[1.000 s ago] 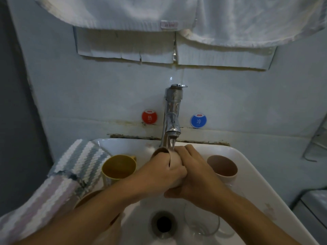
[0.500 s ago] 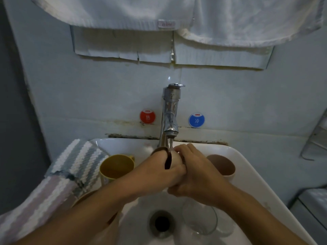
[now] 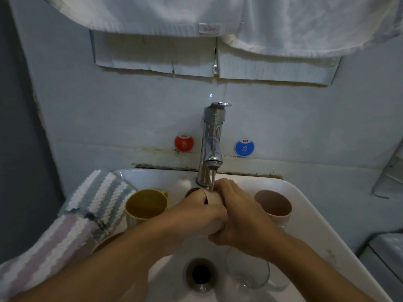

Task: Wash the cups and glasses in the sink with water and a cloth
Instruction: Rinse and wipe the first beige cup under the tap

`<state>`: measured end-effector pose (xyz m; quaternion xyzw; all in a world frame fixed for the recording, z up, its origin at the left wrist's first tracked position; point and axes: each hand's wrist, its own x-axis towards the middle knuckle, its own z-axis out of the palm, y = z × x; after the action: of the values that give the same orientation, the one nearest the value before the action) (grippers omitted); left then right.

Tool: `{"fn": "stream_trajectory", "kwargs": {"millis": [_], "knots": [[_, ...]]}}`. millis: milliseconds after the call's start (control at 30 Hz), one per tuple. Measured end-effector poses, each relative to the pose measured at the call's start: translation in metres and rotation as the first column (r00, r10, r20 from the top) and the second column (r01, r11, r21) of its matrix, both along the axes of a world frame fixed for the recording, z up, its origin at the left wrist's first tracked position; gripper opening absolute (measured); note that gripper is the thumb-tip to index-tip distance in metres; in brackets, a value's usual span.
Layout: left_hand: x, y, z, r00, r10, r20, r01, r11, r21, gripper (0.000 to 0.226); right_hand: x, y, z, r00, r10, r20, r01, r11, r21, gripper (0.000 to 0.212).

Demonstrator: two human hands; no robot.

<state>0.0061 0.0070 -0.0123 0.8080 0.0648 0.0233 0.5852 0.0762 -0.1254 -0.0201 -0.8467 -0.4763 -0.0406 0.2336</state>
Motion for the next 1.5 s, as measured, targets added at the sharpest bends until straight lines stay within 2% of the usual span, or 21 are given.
{"fn": "stream_trajectory", "kwargs": {"millis": [67, 167, 233, 367, 433, 500, 567, 633, 800, 833, 900, 967, 1033, 1067, 1133, 1200, 1267, 1333, 1367, 1500], "knots": [[0.001, -0.004, -0.002, 0.998, -0.004, 0.058, -0.006, 0.985, 0.17, 0.015, 0.003, -0.003, -0.001, 0.998, 0.0, -0.063, 0.001, 1.0, 0.005, 0.076], [-0.003, -0.008, -0.003, 0.988, -0.076, 0.133, 0.015, 0.913, 0.408, 0.019, 0.006, -0.005, -0.002, 0.995, 0.017, -0.098, -0.016, 1.0, 0.013, 0.076], [-0.006, -0.007, -0.002, 0.986, -0.088, 0.14, 0.009, 0.872, 0.489, 0.021, 0.005, -0.006, -0.002, 0.993, 0.029, -0.115, -0.026, 0.999, 0.024, 0.075], [-0.006, -0.001, 0.001, 0.978, -0.095, 0.187, -0.006, 0.881, 0.474, 0.022, 0.003, -0.004, -0.003, 0.98, 0.061, -0.192, -0.041, 0.994, 0.105, 0.06], [-0.005, 0.0, 0.0, 0.971, -0.103, 0.218, -0.001, 0.904, 0.428, 0.03, 0.003, -0.002, -0.002, 0.985, 0.046, -0.164, -0.03, 0.995, 0.1, 0.064], [-0.005, -0.001, -0.002, 0.966, -0.12, 0.227, 0.012, 0.905, 0.425, 0.025, 0.003, -0.003, -0.001, 0.993, 0.043, -0.114, -0.034, 0.996, 0.078, 0.073], [-0.004, 0.001, -0.004, 0.963, -0.149, 0.226, 0.033, 0.894, 0.446, 0.021, 0.002, -0.004, 0.0, 0.991, 0.051, -0.122, -0.042, 0.997, 0.071, 0.073], [-0.007, 0.002, -0.003, 0.967, -0.186, 0.175, 0.08, 0.872, 0.483, 0.021, 0.002, -0.006, 0.001, 0.988, 0.046, -0.15, -0.039, 0.998, 0.055, 0.069], [-0.013, 0.008, 0.006, 0.985, -0.173, 0.014, 0.136, 0.821, 0.555, 0.045, -0.002, -0.004, 0.004, 0.983, 0.052, -0.176, -0.049, 0.999, 0.022, 0.069], [-0.014, 0.006, 0.007, 0.985, -0.17, 0.009, 0.135, 0.811, 0.57, 0.048, -0.004, -0.004, 0.004, 0.984, 0.055, -0.169, -0.051, 0.998, 0.033, 0.067], [-0.016, 0.002, 0.008, 0.991, -0.122, 0.062, 0.046, 0.727, 0.685, 0.043, -0.007, -0.003, 0.005, 0.997, 0.05, -0.067, -0.048, 0.998, 0.029, 0.066], [-0.017, -0.001, 0.009, 0.985, -0.075, 0.155, -0.066, 0.665, 0.743, 0.037, -0.006, -0.001, 0.004, 0.995, 0.046, -0.091, -0.043, 0.998, 0.035, 0.066], [-0.018, -0.003, 0.009, 0.985, -0.049, 0.167, -0.085, 0.703, 0.706, 0.04, -0.002, -0.001, 0.003, 0.987, 0.04, -0.153, -0.034, 0.999, 0.038, 0.075], [-0.018, -0.003, 0.009, 0.987, -0.039, 0.158, -0.077, 0.74, 0.668, 0.041, 0.0, -0.001, 0.004, 0.99, 0.037, -0.137, -0.033, 0.999, 0.034, 0.08], [-0.017, -0.004, 0.011, 0.994, -0.02, 0.11, -0.051, 0.791, 0.61, 0.041, 0.004, -0.004, 0.007, 0.989, 0.037, -0.14, -0.033, 0.999, 0.035, 0.085], [-0.018, -0.004, 0.012, 0.998, -0.011, 0.054, -0.023, 0.804, 0.594, 0.042, 0.004, -0.007, 0.009, 0.988, 0.03, -0.154, -0.026, 0.999, 0.027, 0.087], [-0.017, 0.0, 0.012, 0.999, -0.02, 0.032, -0.006, 0.768, 0.64, 0.044, 0.004, -0.008, 0.009, 0.987, 0.026, -0.158, -0.024, 1.0, 0.01, 0.086], [-0.017, 0.004, 0.014, 1.0, 0.006, 0.0, -0.004, 0.673, 0.74, 0.052, 0.005, -0.007, 0.008, 0.987, 0.02, -0.158, -0.019, 1.0, 0.003, 0.086], [-0.017, 0.005, 0.014, 1.0, 0.004, -0.024, 0.016, 0.66, 0.751, 0.052, 0.005, -0.006, 0.008, 0.987, 0.02, -0.156, -0.02, 1.0, 0.003, 0.086], [-0.017, 0.007, 0.01, 0.982, -0.181, -0.061, 0.182, 0.8, 0.572, 0.048, 0.004, -0.006, 0.005, 0.992, 0.031, -0.12, -0.032, 0.999, -0.01, 0.085]]}}
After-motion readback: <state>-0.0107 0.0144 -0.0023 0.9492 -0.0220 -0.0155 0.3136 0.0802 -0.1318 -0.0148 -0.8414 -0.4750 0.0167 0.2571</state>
